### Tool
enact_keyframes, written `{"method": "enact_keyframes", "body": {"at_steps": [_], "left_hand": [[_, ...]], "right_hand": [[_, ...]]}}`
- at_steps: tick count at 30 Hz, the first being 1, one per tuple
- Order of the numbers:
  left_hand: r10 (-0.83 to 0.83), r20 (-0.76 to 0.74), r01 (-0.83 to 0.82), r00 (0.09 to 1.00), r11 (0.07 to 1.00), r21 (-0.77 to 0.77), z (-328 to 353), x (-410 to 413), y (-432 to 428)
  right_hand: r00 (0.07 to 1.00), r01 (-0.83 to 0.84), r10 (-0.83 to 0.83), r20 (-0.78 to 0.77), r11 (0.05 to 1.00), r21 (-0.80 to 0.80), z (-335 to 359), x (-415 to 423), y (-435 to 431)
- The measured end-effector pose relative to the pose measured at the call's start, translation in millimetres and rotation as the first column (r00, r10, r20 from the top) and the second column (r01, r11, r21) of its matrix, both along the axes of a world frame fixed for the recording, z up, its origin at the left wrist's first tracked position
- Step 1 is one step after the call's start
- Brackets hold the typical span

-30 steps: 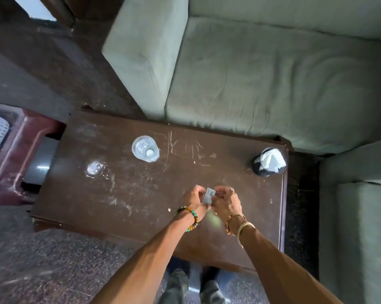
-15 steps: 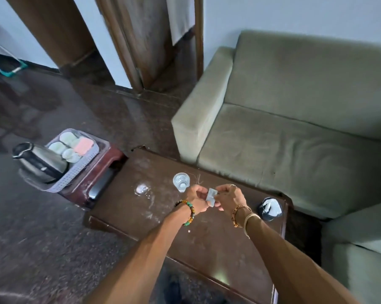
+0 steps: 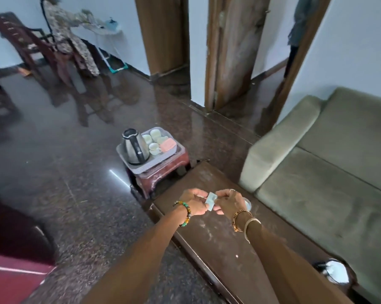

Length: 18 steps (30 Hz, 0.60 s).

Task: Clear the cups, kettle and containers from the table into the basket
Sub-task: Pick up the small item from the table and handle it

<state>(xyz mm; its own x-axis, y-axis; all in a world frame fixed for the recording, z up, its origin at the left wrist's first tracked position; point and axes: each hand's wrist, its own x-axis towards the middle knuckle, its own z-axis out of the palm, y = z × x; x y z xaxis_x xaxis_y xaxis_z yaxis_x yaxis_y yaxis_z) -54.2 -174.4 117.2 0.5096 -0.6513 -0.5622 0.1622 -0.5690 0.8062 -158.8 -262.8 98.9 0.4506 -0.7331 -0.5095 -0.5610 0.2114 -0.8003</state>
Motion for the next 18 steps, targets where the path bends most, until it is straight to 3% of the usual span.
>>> {"method": "enact_keyframes", "body": {"at_steps": [3, 9, 14, 18], "left_hand": [[0.068, -0.034, -0.068, 0.997, 0.998, 0.001, -6, 54, 48], [0.013, 0.026, -0.015, 1.000, 0.997, 0.070, -16, 171, 110], [0.192, -0.060, -0.192, 0.979, 0.981, 0.010, -6, 246, 136], [0.272, -0.069, -0.269, 0.960, 0.962, 0.047, -12, 286, 141]], "right_hand": [[0.997, -0.070, 0.069, -0.046, 0.998, -0.011, -1, 58, 43], [0.991, -0.134, 0.134, -0.021, 0.991, -0.009, 4, 169, 105], [0.986, -0.162, 0.160, 0.045, 0.986, 0.042, 16, 251, 121], [0.977, -0.212, 0.209, 0.049, 0.974, 0.074, 0, 303, 121]]}}
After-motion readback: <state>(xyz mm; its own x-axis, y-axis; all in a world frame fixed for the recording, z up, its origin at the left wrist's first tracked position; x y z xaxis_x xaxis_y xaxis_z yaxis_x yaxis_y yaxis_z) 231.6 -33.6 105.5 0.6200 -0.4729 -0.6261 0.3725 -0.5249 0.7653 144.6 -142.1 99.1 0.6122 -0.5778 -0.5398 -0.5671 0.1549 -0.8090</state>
